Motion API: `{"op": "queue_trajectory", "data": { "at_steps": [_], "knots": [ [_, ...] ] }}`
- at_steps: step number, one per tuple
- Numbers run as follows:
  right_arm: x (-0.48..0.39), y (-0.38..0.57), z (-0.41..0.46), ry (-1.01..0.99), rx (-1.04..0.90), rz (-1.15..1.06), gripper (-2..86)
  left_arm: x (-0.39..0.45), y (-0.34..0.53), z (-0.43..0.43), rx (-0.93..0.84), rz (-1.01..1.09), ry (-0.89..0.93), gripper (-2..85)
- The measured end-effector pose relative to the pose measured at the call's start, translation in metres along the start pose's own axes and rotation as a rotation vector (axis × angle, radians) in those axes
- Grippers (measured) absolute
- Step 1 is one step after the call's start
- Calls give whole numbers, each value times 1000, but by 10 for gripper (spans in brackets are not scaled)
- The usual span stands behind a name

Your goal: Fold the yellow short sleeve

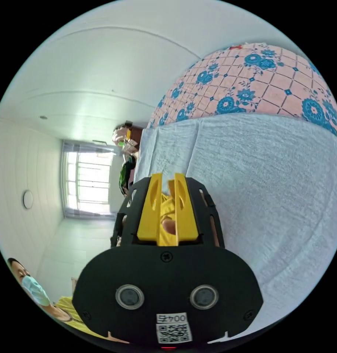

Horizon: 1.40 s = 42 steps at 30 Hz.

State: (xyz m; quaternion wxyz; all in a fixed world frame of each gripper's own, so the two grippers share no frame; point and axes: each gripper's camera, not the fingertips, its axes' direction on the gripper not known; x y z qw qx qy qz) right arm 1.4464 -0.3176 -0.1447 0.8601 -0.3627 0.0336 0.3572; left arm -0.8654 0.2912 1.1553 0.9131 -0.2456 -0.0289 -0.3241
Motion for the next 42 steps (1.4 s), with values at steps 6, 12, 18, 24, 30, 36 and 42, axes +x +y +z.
{"op": "queue_trajectory", "data": {
  "at_steps": [6, 12, 18, 24, 30, 36, 42],
  "knots": [
    [-12, -12, -10, 43, 73, -79, 115, -6, -11, -28, 116, 61, 40, 31],
    [-27, 57, -20, 294, -103, -367, 113, -15, 48, -62, -53, 377, -149, 40],
    [21, 132, -37, 239, -112, -155, 113, -69, 133, -78, -146, 302, -244, 67],
    [62, 166, -40, 107, -31, 86, 126, -110, 161, -71, -133, 52, -66, 89],
    [78, 186, -37, 76, -9, 136, 133, -124, 170, -68, -130, -11, -50, 113],
    [89, 209, -38, 30, 1, 152, 135, -138, 179, -71, -114, -50, -10, 113],
    [96, 234, -32, -6, -11, 141, 131, -142, 188, -75, -103, -39, -14, 100]
  ]
}}
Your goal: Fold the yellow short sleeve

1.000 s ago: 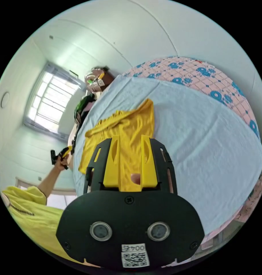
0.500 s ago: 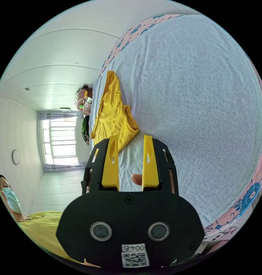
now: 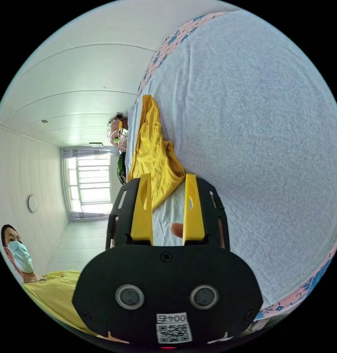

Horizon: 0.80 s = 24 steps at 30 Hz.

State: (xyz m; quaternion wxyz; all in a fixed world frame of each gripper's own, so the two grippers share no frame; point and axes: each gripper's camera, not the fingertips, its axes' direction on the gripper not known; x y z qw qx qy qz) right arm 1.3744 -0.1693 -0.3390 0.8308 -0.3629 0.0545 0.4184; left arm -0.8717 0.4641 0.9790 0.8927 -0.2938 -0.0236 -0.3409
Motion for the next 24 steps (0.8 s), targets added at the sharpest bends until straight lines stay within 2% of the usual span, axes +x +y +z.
{"op": "queue_trajectory", "data": {
  "at_steps": [3, 5, 8, 17, 24],
  "knots": [
    [0, 14, 8, 9, -28, -28, 109, -1, 4, -1, 3, 10, -21, 66],
    [-3, 27, 16, 53, -67, -67, 37, -1, 7, -3, 0, 11, -14, 38],
    [-18, 44, 19, 114, -82, -120, 14, 7, 11, -15, 42, 24, 20, 25],
    [-78, 98, -2, 209, -94, -240, -6, 50, 26, -76, 102, 137, 44, 13],
    [-88, 169, -17, 258, -112, -269, -7, 51, 60, -115, 82, 182, 63, 11]
  ]
}}
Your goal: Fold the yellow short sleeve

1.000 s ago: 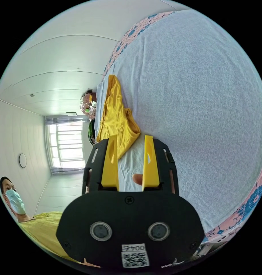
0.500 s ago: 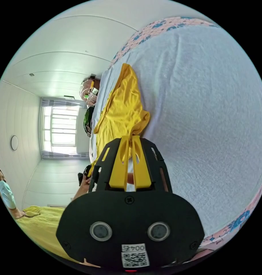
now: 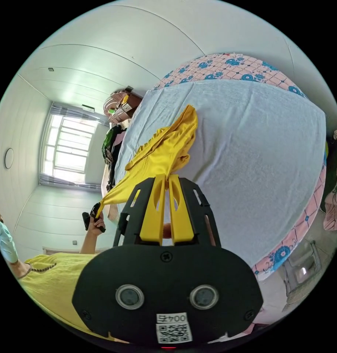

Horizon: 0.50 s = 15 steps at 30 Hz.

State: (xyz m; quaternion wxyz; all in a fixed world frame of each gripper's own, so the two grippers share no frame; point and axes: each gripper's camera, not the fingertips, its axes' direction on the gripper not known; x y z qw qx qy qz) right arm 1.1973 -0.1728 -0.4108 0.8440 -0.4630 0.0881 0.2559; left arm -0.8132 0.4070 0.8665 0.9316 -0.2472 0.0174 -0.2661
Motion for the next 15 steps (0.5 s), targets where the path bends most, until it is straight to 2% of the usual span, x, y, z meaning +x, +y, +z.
{"op": "queue_trajectory", "data": {
  "at_steps": [15],
  "knots": [
    [-23, 218, 25, 152, -78, 73, -3, -25, 130, -44, -219, 131, -153, 12]
  ]
}}
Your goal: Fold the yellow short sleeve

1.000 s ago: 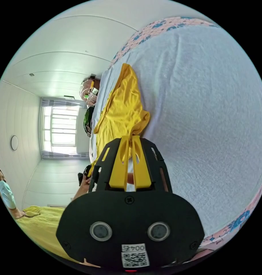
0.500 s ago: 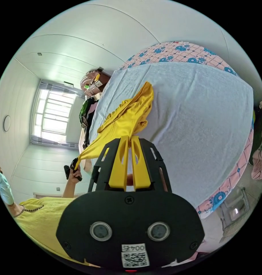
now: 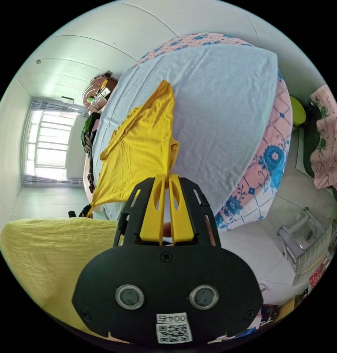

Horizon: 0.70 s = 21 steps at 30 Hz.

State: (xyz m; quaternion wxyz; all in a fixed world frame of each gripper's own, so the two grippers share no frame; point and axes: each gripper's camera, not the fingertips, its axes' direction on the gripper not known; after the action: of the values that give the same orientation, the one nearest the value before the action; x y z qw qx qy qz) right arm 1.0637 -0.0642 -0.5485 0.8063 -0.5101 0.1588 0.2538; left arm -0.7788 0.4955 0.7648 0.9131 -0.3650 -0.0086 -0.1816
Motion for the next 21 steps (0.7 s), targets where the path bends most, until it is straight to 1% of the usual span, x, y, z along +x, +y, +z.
{"op": "queue_trajectory", "data": {
  "at_steps": [2, 5, 7, 9, 12, 14, 15, 17, 21],
  "knots": [
    [1, 24, 12, -8, 1, 36, 4, -1, 11, 8, -28, 33, -59, 13],
    [0, 44, 32, -23, -17, 77, 19, -6, 17, 20, -66, 22, -141, 14],
    [-2, 52, 42, 5, -54, 119, 31, -6, 18, 22, -74, 11, -152, 16],
    [-9, 61, 45, -12, -43, 141, 47, -3, 17, 17, -66, -3, -146, 18],
    [-31, 75, 37, 84, -23, 136, 65, 12, 13, -2, -46, 33, -214, 25],
    [-62, 82, 28, 247, 9, 42, 67, 35, 0, -17, -12, 130, -279, 32],
    [-71, 83, 28, 289, 7, 4, 66, 41, -5, -19, -4, 156, -284, 34],
    [-110, 85, 38, 402, -16, -149, 66, 64, -36, -14, 21, 236, -259, 48],
    [-160, 85, 74, 409, -125, -297, 57, 92, -98, 17, -3, 284, -213, 73]
  ]
}}
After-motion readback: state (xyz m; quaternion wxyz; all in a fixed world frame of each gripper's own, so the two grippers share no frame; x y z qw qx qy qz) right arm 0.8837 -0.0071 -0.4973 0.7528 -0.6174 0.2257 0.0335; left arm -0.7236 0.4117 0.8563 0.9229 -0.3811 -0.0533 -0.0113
